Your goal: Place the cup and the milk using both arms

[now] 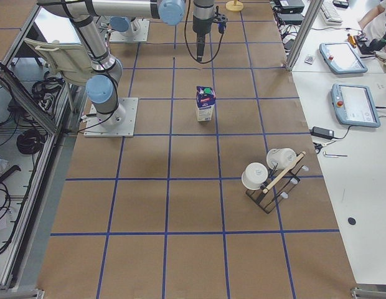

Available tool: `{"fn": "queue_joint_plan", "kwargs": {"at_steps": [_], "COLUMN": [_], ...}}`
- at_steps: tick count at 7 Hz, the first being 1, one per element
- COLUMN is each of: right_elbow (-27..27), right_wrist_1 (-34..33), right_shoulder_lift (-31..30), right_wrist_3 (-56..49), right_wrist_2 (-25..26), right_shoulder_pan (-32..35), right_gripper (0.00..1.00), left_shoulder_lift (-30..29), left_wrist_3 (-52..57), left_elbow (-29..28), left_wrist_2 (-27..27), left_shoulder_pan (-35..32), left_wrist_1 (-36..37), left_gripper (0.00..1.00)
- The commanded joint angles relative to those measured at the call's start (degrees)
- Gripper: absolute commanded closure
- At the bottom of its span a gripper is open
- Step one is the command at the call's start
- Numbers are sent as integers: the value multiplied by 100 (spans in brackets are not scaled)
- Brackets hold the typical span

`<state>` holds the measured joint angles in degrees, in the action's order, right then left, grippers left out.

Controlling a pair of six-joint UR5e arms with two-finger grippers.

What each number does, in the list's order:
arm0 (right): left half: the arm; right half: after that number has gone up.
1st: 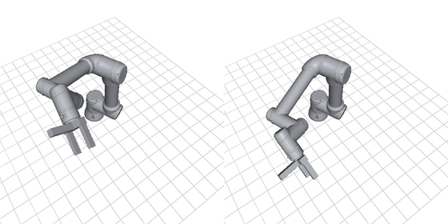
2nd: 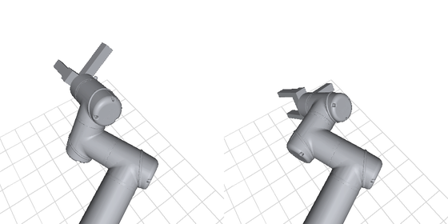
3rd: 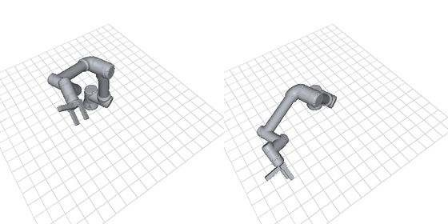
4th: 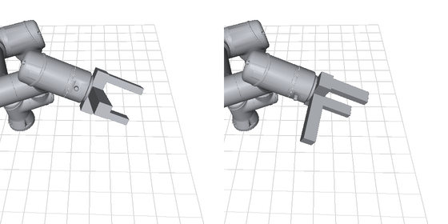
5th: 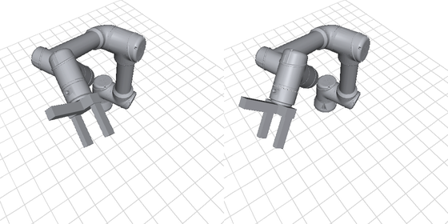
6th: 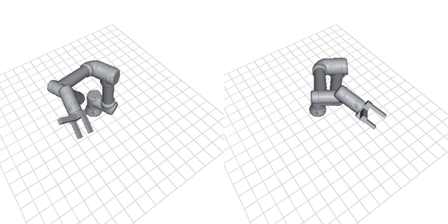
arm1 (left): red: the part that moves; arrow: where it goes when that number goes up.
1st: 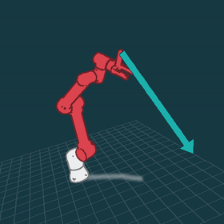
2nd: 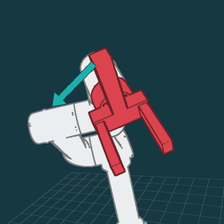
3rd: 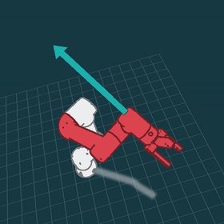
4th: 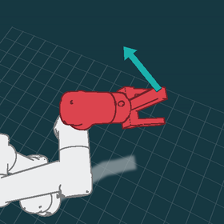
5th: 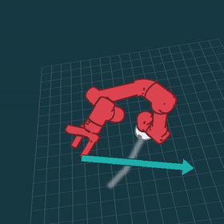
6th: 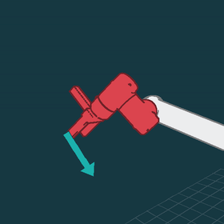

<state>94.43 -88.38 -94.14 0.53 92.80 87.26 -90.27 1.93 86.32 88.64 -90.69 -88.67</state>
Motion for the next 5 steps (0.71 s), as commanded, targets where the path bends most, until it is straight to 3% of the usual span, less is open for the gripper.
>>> {"fn": "queue_joint_plan", "kwargs": {"at_steps": [1, 5], "right_elbow": [-3, -30], "right_wrist_1": [-4, -13], "right_shoulder_lift": [1, 0], "right_wrist_3": [9, 18], "right_wrist_2": [-7, -51], "right_shoulder_pan": [2, 2], "right_gripper": [0, 0], "left_shoulder_lift": [27, 44], "left_wrist_3": [-8, -8], "left_elbow": [8, 25], "left_wrist_2": [-4, -13], "left_shoulder_pan": [-2, 7], "left_wrist_1": [-2, -19], "left_gripper": [0, 0]}}
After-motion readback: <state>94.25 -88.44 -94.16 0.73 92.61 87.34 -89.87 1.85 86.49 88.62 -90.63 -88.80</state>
